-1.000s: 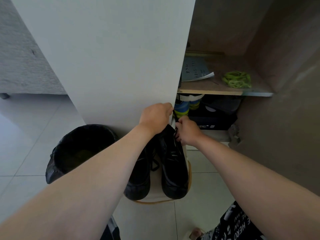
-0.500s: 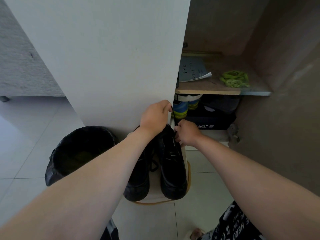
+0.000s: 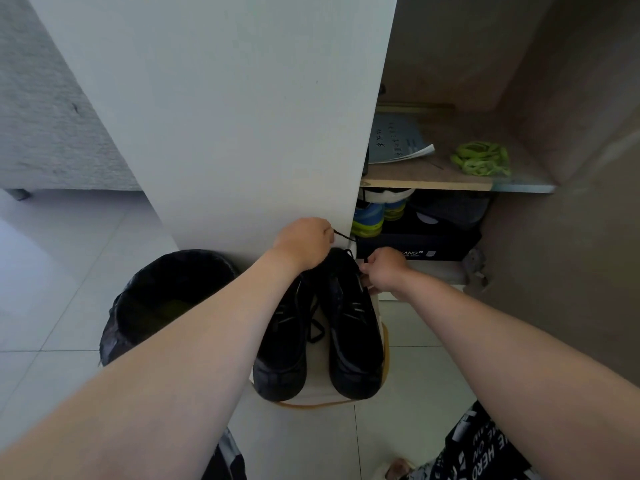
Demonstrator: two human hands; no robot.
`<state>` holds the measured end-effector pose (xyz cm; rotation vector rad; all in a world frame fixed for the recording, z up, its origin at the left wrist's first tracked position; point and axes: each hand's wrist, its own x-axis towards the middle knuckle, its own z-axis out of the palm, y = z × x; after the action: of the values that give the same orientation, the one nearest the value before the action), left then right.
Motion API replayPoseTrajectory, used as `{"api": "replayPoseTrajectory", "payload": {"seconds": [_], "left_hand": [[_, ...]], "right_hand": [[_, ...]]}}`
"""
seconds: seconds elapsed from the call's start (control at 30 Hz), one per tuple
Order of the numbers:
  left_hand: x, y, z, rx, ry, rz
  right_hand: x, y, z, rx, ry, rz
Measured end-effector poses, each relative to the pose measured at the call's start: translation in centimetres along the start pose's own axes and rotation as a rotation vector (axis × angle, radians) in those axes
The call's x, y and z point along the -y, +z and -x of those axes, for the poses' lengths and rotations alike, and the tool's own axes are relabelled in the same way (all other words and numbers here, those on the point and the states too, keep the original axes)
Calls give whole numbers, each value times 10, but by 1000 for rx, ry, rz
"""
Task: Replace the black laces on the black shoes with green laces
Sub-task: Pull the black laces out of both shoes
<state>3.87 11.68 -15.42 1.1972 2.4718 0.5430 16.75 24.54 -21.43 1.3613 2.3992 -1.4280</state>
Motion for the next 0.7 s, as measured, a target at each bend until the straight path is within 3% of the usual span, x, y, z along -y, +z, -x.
{"api": "replayPoseTrajectory", "payload": {"seconds": [0.1, 0.23, 0.37, 0.43, 0.53, 0.7], "left_hand": [[2, 6, 1, 36, 30, -97], [1, 7, 1, -81, 119, -93], [-8, 8, 5, -244, 434, -237], [-14, 13, 7, -109, 476, -273], [-14, 29, 5, 192, 373, -355], [-10, 39, 4, 267, 352, -387]], "right_hand": [[-2, 2, -1, -14, -9, 48], [-1, 2, 1, -1, -32, 89], [0, -5, 7, 109, 25, -20], [-2, -7, 8, 108, 40, -27], [-3, -1, 1, 63, 16, 84], [-4, 10, -7, -8, -17, 238]]}}
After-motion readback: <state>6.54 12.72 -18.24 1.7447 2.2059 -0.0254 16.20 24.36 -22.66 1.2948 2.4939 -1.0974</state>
